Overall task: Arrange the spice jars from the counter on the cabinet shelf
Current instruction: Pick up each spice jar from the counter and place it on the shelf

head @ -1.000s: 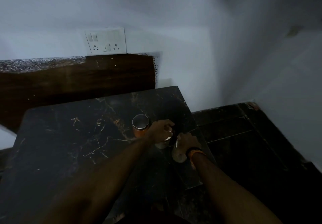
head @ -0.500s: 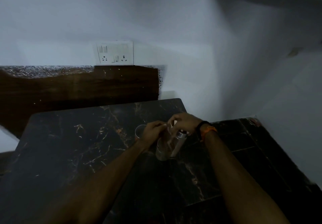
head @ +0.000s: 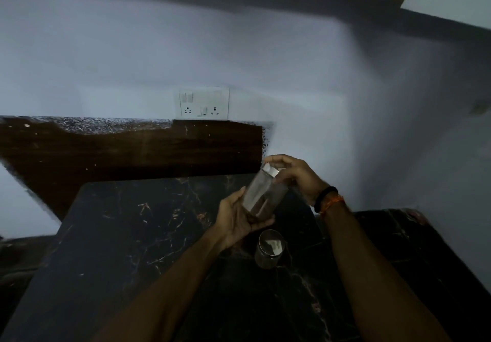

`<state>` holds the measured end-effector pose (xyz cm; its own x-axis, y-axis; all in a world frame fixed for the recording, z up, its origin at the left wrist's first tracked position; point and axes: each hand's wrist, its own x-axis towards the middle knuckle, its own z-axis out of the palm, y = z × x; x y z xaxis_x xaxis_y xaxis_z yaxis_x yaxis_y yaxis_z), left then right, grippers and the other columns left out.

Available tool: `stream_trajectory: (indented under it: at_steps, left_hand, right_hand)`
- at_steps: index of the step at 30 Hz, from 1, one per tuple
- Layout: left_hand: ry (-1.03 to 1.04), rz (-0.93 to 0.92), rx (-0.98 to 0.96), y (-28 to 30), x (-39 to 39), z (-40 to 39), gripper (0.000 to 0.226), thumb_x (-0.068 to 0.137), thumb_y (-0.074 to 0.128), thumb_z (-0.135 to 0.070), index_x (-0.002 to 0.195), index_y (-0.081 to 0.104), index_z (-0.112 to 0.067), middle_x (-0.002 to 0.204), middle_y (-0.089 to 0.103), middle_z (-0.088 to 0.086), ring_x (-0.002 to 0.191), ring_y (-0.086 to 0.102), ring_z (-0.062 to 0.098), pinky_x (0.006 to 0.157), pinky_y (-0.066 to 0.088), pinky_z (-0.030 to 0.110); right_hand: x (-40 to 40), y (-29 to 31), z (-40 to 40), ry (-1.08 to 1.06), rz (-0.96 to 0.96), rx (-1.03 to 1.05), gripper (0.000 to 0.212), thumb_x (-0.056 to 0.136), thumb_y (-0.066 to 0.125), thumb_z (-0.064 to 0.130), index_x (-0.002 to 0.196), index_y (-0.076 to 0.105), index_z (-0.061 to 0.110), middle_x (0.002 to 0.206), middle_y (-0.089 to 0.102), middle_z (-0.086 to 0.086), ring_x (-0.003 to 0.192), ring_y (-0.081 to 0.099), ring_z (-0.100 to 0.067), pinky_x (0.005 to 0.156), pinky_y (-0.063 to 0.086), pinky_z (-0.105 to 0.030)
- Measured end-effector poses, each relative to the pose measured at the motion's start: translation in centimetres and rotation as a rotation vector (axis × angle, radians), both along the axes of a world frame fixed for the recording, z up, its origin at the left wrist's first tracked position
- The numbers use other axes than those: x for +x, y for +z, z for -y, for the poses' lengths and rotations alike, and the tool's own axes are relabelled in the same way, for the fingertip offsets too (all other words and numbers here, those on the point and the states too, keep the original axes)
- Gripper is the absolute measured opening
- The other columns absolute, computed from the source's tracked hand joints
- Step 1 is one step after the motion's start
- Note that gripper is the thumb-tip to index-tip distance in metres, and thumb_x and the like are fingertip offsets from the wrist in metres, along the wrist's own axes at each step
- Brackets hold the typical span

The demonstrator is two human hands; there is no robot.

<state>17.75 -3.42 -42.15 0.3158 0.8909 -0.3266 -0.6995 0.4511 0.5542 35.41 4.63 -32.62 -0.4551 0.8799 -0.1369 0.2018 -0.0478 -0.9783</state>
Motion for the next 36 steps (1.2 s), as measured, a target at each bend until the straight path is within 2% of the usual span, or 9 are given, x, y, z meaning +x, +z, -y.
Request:
stream_trajectory:
  at_steps: [4, 8, 12, 18, 21, 23, 27, 33, 36]
  left_hand:
    - [0.097, 0.028, 0.055, 1.2, -0.5, -0.3, 0.054, 0.091, 0.061, -0.034, 0.135, 0.059, -0.004, 0.140, 0.054, 0.030, 0.127, 0.054, 0.046, 0.104, 0.044, 0.064]
    - [0.174, -0.048, 0.153, 2.8, -0.7, -0.4, 0.049, 0.093, 0.064, -0.023, 0.138, 0.053, -0.008, 0.140, 0.053, 0.025, 0.122, 0.060, 0.043, 0.100, 0.049, 0.062]
    - [0.291, -0.200, 0.272, 4.5, -0.4, -0.6, 0.059, 0.079, 0.078, -0.010, 0.133, 0.054, -0.013, 0.131, 0.059, 0.018, 0.114, 0.067, 0.037, 0.095, 0.054, 0.058]
    - [0.391, -0.511, 0.380, 6.2, -0.6, -1.0, 0.081, 0.061, 0.091, -0.020, 0.133, 0.054, -0.028, 0.125, 0.061, 0.013, 0.112, 0.067, 0.030, 0.089, 0.059, 0.053]
    - [0.356, -0.478, 0.400, 6.6, -1.3, -1.2, 0.074, 0.070, 0.087, -0.023, 0.136, 0.054, -0.029, 0.129, 0.060, 0.013, 0.114, 0.066, 0.030, 0.091, 0.059, 0.049]
    - [0.296, -0.353, 0.381, 6.8, -1.8, -1.3, 0.061, 0.080, 0.078, -0.024, 0.137, 0.055, -0.027, 0.134, 0.059, 0.013, 0.118, 0.065, 0.031, 0.093, 0.057, 0.045]
    - [0.170, -0.199, 0.365, 7.0, -2.5, -1.5, 0.064, 0.082, 0.074, -0.024, 0.142, 0.053, -0.022, 0.142, 0.054, 0.018, 0.122, 0.062, 0.036, 0.099, 0.053, 0.048]
    - [0.254, -0.360, 0.471, 9.1, -2.8, -2.7, 0.072, 0.077, 0.079, -0.016, 0.142, 0.050, -0.028, 0.129, 0.067, 0.010, 0.118, 0.066, 0.030, 0.097, 0.055, 0.046]
    - [0.265, -0.433, 0.538, 11.0, -3.2, -3.9, 0.081, 0.075, 0.081, -0.013, 0.145, 0.045, -0.030, 0.128, 0.068, 0.012, 0.119, 0.065, 0.028, 0.098, 0.055, 0.045]
  right_hand:
    - [-1.4, -0.7, -0.5, -0.111, -0.139, 0.026, 0.045, 0.074, 0.065, 0.005, 0.118, 0.069, 0.014, 0.121, 0.067, -0.007, 0.115, 0.059, -0.028, 0.100, 0.050, -0.040]
    - [-2.9, -0.7, -0.9, -0.229, -0.248, 0.030, 0.049, 0.072, 0.069, 0.021, 0.120, 0.066, 0.015, 0.124, 0.063, -0.010, 0.114, 0.058, -0.027, 0.086, 0.051, -0.031]
    - [-4.7, -0.8, -0.8, -0.355, -0.306, -0.019, 0.041, 0.087, 0.066, 0.034, 0.126, 0.060, 0.022, 0.122, 0.064, -0.006, 0.112, 0.061, -0.027, 0.072, 0.056, -0.031]
    - [-6.4, 0.2, -0.7, -0.386, -0.392, -0.038, 0.049, 0.091, 0.065, 0.039, 0.136, 0.050, 0.024, 0.125, 0.064, -0.007, 0.108, 0.065, -0.027, 0.075, 0.059, -0.037]
    - [-6.7, 0.8, -0.7, -0.347, -0.448, -0.045, 0.045, 0.094, 0.060, 0.038, 0.134, 0.053, 0.018, 0.124, 0.064, -0.013, 0.107, 0.065, -0.030, 0.076, 0.058, -0.039]
    - [-6.9, 1.0, -0.5, -0.311, -0.534, -0.105, 0.048, 0.094, 0.056, 0.040, 0.133, 0.053, 0.012, 0.122, 0.064, -0.018, 0.102, 0.065, -0.032, 0.075, 0.058, -0.038]
    - [-6.9, 0.8, -0.1, -0.264, -0.697, -0.216, 0.049, 0.096, 0.048, 0.047, 0.123, 0.062, 0.009, 0.100, 0.070, -0.014, 0.084, 0.069, -0.025, 0.069, 0.058, -0.033]
    - [-7.2, 2.6, -1.3, -0.290, -0.594, -0.137, 0.043, 0.095, 0.046, 0.048, 0.114, 0.067, 0.015, 0.094, 0.075, -0.009, 0.080, 0.072, -0.022, 0.062, 0.058, -0.031]
    - [-7.6, 5.0, -2.3, -0.277, -0.569, -0.053, 0.054, 0.091, 0.052, 0.052, 0.125, 0.062, 0.011, 0.113, 0.069, -0.018, 0.096, 0.069, -0.030, 0.074, 0.059, -0.040]
